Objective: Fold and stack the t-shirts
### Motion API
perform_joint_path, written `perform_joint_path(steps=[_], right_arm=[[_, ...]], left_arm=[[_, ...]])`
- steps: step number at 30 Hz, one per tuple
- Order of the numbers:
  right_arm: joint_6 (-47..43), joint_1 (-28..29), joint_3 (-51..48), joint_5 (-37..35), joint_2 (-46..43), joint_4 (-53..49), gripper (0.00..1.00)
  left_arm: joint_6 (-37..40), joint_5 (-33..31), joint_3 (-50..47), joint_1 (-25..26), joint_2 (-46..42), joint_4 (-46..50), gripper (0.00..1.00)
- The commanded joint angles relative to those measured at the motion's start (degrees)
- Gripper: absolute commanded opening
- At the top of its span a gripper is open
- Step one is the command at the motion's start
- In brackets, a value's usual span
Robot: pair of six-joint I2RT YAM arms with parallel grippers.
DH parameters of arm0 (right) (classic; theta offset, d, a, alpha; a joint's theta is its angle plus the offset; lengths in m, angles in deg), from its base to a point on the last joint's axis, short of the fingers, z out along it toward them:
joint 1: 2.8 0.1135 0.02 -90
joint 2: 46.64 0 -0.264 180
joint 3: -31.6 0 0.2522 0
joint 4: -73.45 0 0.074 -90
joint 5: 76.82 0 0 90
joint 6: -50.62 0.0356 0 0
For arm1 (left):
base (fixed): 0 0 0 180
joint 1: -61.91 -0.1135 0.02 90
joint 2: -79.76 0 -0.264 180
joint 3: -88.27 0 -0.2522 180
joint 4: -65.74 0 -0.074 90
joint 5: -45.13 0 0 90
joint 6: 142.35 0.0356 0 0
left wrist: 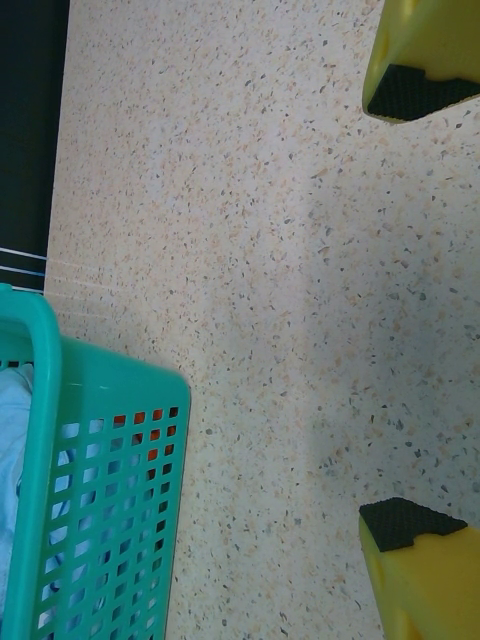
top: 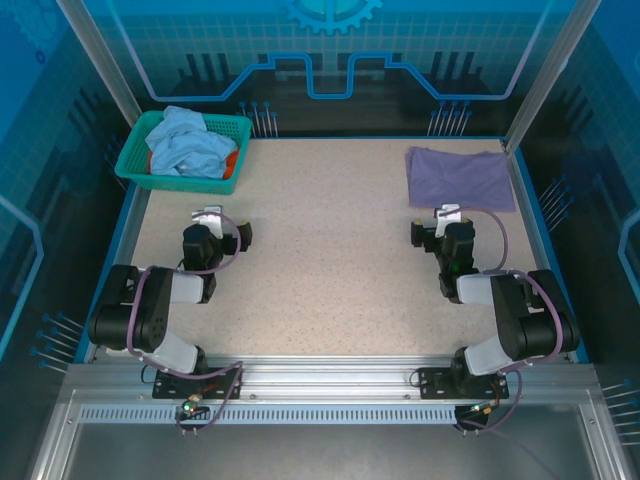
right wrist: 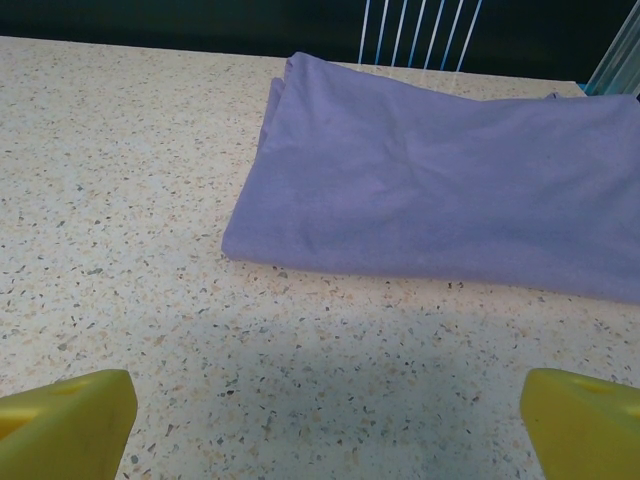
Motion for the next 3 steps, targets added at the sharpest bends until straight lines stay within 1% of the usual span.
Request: perform_joint_path(steps=[1,3], right_arm=[[0.72,-0.28,0.64,-0.93,0.49,-0.12,1.00],[0.75,-0.30,0.59,-0.92,0.50,-0.03,1.00]], left_arm=[[1.21,-0.71,0.69,-0.05,0.26,-0.90,0.99],[1.21,-0.71,0.74,-0.05,0.28,-1.00,0.99]])
